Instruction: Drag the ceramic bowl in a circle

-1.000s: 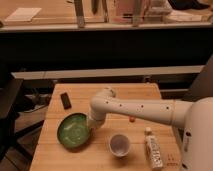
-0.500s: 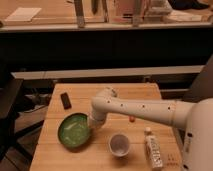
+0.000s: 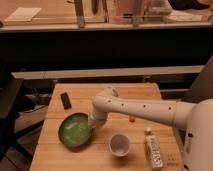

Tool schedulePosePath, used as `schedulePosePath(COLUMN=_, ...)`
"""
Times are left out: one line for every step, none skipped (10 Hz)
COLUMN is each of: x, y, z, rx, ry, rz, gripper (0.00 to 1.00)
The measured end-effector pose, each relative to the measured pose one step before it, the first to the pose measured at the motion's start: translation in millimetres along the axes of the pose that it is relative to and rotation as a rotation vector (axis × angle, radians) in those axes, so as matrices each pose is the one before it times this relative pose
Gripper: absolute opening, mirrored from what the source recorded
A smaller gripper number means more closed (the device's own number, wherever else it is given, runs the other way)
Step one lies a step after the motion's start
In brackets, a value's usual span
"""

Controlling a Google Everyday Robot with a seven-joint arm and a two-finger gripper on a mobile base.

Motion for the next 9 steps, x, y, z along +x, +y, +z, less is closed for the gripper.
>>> schedulePosePath(x=-1.25, y=0.23, z=0.69, rx=-0.00052, ry=-0.0038, rz=0.00421, gripper=0.01)
schedulePosePath(x=-0.81, y=0.1, z=0.37, rx=0.00013, ry=-0.00218, rz=0.00546, gripper=0.01)
schedulePosePath(x=-0.98, y=0.88, z=0.09, rx=-0.00002, ry=-0.00224, rz=0.00777, gripper=0.01)
schedulePosePath(x=1.26, y=1.05, z=-0.99, rx=0.00031, ry=0.00023, rz=0.00493, gripper=0.01)
schedulePosePath(x=1.67, y=1.43, z=-0.91, rx=-0.00033, ry=0.00009, rz=0.00611, gripper=0.01)
schedulePosePath(x=0.47, y=0.23, z=-0.11, rx=-0.00071, ry=-0.0016, rz=0.0024, gripper=0.01)
schedulePosePath(x=-0.47, y=0.07, z=0.47, rx=-0.00021, ry=-0.00326, rz=0.0034, gripper=0.01)
schedulePosePath(x=0.22, y=0.19, z=-0.59, rx=0.00017, ry=-0.00078, rz=0.004, gripper=0.01)
schedulePosePath(x=0.85, y=0.98, z=-0.65, rx=-0.00064, ry=-0.00103, rz=0.00471, gripper=0.01)
